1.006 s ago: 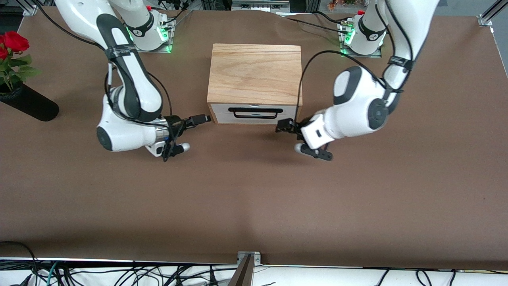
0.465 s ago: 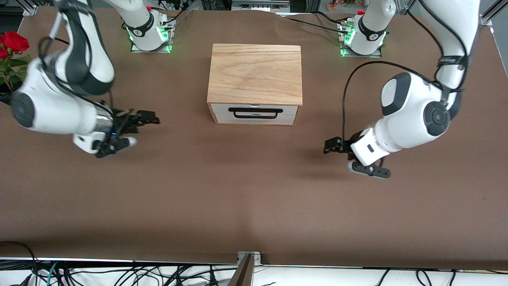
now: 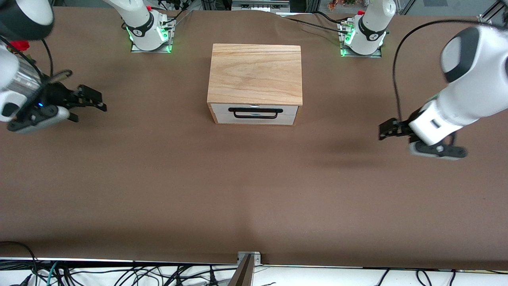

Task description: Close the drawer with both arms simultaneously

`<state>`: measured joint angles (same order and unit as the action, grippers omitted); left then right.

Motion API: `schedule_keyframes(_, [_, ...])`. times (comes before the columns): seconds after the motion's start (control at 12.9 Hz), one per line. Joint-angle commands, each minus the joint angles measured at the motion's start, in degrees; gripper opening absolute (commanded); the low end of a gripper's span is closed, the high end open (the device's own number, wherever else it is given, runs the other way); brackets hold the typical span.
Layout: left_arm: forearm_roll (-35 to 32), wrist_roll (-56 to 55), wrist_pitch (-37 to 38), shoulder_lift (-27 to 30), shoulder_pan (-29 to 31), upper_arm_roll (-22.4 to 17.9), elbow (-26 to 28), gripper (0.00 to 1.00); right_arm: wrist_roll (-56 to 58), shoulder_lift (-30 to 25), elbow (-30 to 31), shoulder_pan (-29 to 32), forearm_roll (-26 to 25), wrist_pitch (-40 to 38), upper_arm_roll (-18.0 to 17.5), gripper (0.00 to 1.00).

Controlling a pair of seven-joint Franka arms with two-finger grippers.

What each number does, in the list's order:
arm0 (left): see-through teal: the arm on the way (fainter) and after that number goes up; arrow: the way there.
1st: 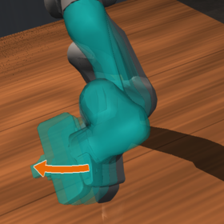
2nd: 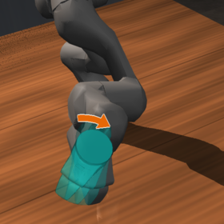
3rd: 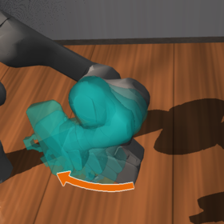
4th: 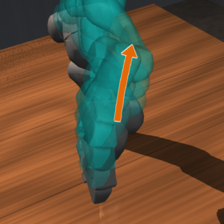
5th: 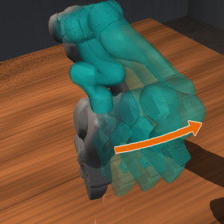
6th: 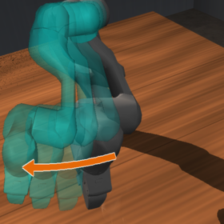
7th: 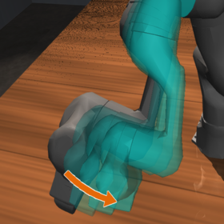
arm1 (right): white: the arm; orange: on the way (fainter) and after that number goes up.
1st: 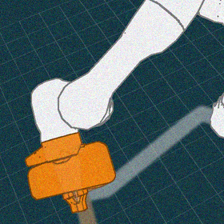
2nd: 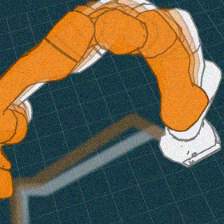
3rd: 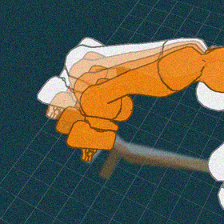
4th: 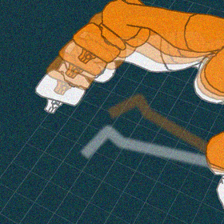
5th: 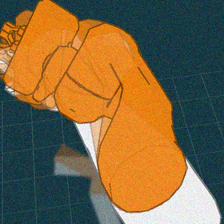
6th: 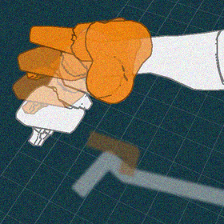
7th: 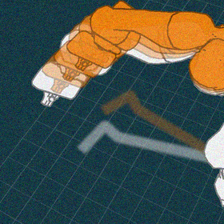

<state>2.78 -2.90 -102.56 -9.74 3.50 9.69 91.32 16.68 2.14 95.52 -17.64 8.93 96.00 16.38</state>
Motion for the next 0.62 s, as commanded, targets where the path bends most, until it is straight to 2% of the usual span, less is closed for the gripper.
schedule_keyframes(0.0, [-1.2, -0.1, 1.7, 5.9, -2.4, -2.6, 2.2, 1.00, -1.7, -2.1, -0.9, 0.4, -5.3, -3.1, -0.5, 1.00])
schedule_keyframes(0.08, [-1.3, -0.3, 3.5, 6.8, -7.5, -7.8, 2.2, 1.00, -2.0, -2.5, -0.9, 0.4, -5.8, -3.2, -0.4, 1.00])
schedule_keyframes(0.15, [-1.2, -0.1, 4.5, 7.0, -9.0, -10.4, 2.2, 1.00, -2.0, -2.5, -0.9, 0.5, -6.2, -3.1, -0.3, 1.00])
schedule_keyframes(0.31, [-1.5, 0.2, 6.7, 7.1, -6.9, -9.8, 1.8, 1.00, -2.0, -2.4, -0.9, 1.0, -6.3, -3.1, -0.4, 1.00])
schedule_keyframes(0.46, [-4.5, 0.1, 8.8, 7.2, -4.3, -6.5, 1.5, 1.00, -2.1, -2.5, -0.9, 1.0, -6.3, -3.1, -0.4, 1.00])
schedule_keyframes(0.54, [-4.9, 0.1, 9.0, 7.4, -4.4, -6.4, 1.4, 1.00, -2.1, -2.6, -0.9, 1.1, -6.3, -3.2, -0.4, 1.00])
